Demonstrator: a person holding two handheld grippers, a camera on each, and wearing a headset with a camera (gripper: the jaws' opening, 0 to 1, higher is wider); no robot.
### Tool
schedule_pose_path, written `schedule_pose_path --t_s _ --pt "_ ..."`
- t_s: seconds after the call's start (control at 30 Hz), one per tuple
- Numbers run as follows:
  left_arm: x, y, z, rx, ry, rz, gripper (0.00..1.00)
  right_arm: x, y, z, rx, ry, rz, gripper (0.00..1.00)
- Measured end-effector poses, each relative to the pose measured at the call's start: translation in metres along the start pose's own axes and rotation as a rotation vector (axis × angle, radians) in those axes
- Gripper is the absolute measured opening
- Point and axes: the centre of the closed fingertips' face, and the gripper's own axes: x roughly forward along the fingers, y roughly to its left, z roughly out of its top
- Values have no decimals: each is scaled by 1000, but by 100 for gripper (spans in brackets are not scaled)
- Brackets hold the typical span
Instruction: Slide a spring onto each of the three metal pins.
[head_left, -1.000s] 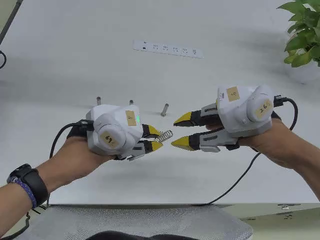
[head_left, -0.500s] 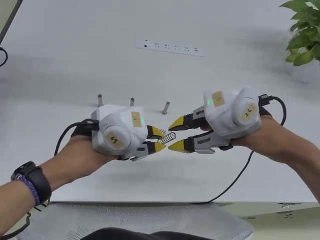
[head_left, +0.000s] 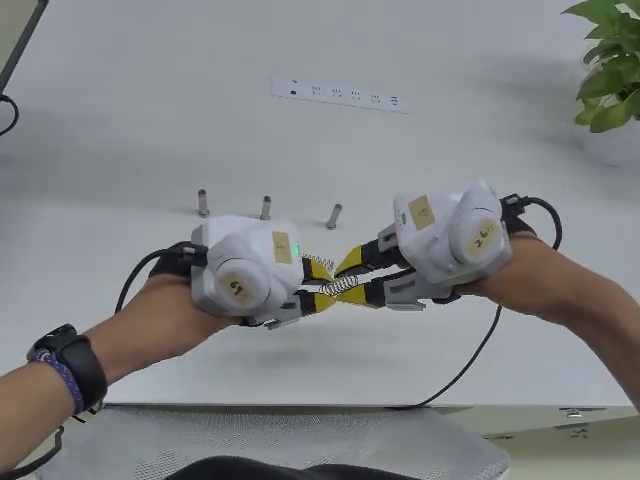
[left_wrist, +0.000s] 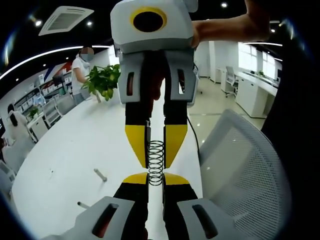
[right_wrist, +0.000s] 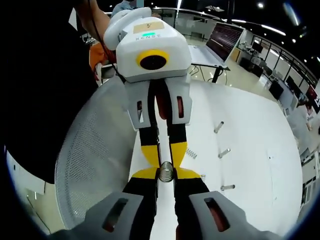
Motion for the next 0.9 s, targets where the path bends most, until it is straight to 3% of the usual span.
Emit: schedule_pose_path --t_s 0.37,0.53,0.73,0.83,0.9 --pt "0 1 -3 1 9 -1 2 3 -2 0 -6 9 -7 9" --pt "1 1 -6 -35 9 -5 3 6 -2 -1 -3 10 -4 9" --pt "-1 2 -14 -88 13 6 18 7 -3 2 7 -5 -13 9" --pt "-4 7 -22 -80 36 44 23 8 -4 -1 12 -1 -17 9" --pt "-7 9 -25 -113 29 51 25 8 -5 -2 13 4 -21 9"
